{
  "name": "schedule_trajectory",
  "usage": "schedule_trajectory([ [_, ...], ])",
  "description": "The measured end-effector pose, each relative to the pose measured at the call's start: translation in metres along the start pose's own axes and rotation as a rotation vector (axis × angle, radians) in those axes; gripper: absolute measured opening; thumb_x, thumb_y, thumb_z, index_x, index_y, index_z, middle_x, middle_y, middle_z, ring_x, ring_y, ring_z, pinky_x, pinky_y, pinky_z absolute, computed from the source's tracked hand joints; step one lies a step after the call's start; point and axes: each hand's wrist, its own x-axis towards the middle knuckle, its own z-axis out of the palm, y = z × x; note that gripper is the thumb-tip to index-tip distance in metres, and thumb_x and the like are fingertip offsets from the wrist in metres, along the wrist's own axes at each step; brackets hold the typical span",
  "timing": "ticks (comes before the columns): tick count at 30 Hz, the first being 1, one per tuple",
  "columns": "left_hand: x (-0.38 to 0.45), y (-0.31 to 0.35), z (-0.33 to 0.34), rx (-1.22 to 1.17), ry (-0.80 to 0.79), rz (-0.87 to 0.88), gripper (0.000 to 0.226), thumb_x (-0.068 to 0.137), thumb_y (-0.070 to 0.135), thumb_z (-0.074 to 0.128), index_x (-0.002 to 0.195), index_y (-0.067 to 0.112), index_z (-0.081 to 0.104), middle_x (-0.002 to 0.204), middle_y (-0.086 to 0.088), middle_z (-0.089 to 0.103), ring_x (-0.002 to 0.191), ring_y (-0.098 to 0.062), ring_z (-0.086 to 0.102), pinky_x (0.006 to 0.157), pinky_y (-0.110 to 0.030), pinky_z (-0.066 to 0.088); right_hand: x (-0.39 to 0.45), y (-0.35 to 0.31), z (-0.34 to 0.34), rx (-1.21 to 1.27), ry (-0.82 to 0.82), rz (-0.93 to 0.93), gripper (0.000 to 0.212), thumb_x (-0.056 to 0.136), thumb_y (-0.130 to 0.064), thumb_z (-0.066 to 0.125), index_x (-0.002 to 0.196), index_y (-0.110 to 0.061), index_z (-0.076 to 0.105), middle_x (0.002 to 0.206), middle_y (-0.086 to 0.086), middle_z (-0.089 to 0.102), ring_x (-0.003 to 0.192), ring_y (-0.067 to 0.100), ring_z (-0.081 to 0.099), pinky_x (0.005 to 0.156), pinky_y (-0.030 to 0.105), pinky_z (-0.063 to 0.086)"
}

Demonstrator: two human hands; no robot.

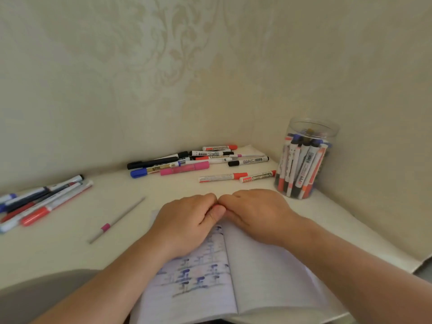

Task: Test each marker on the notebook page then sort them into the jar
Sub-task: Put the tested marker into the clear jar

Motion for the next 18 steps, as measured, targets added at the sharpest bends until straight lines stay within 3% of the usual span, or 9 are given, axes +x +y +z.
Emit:
schedule_trajectory([
  [6,0.0,-0.003,0.002,0.052,-0.046,0.004,0.03,0.103,0.059,0.026,0.091,0.035,0.04,0.078,0.016,0.05,0.074,-0.007,0.048,0.063,-0.033,0.034,-0.002,0.0,0.016,0.014,0.08,0.04,0.055,0.093,-0.069,0.001,0.117,-0.04,0.041,0.082,-0.005,0.063,0.076,0.024,0.063,0.058,0.034,0.04],
  [9,0.001,-0.004,0.002,0.04,-0.048,-0.007,0.03,0.102,0.06,0.029,0.092,0.035,0.044,0.079,0.016,0.054,0.072,-0.005,0.051,0.061,-0.028,0.037,-0.002,-0.001,0.013,0.021,0.062,0.049,0.055,0.092,-0.073,0.002,0.118,-0.04,0.037,0.086,-0.005,0.065,0.08,0.025,0.065,0.06,0.036,0.045],
  [12,0.001,-0.003,0.002,0.017,-0.021,-0.022,0.028,0.104,0.055,0.033,0.097,0.034,0.049,0.08,0.014,0.058,0.073,-0.004,0.054,0.063,-0.029,0.041,-0.004,-0.005,0.004,0.105,0.041,0.145,0.051,0.093,-0.078,0.031,0.111,-0.031,0.031,0.084,-0.005,0.064,0.077,0.021,0.063,0.061,0.038,0.048],
  [15,0.0,-0.001,-0.001,-0.105,0.024,-0.048,0.014,0.104,0.043,0.044,0.094,0.034,0.047,0.074,0.01,0.059,0.067,-0.008,0.054,0.058,-0.029,0.039,-0.014,0.006,-0.012,0.225,0.031,0.318,0.039,0.089,-0.054,0.063,0.096,-0.03,0.033,0.087,-0.012,0.052,0.077,0.008,0.05,0.061,0.031,0.039],
  [17,-0.001,0.0,-0.003,-0.083,0.008,-0.022,0.008,0.101,0.04,0.05,0.095,0.034,0.05,0.073,0.01,0.059,0.066,-0.008,0.054,0.057,-0.027,0.034,-0.021,0.022,-0.018,0.406,0.195,0.373,0.019,0.088,-0.027,0.062,0.092,-0.034,0.044,0.092,-0.017,0.054,0.086,0.004,0.051,0.068,0.025,0.039],
  [18,-0.001,0.001,-0.003,-0.048,-0.011,-0.003,0.004,0.099,0.04,0.051,0.099,0.036,0.052,0.075,0.013,0.059,0.069,-0.006,0.054,0.058,-0.027,0.034,-0.024,0.028,-0.022,0.538,0.321,0.401,0.025,0.086,-0.013,0.058,0.092,-0.036,0.053,0.096,-0.02,0.058,0.09,0.001,0.054,0.072,0.022,0.041],
])
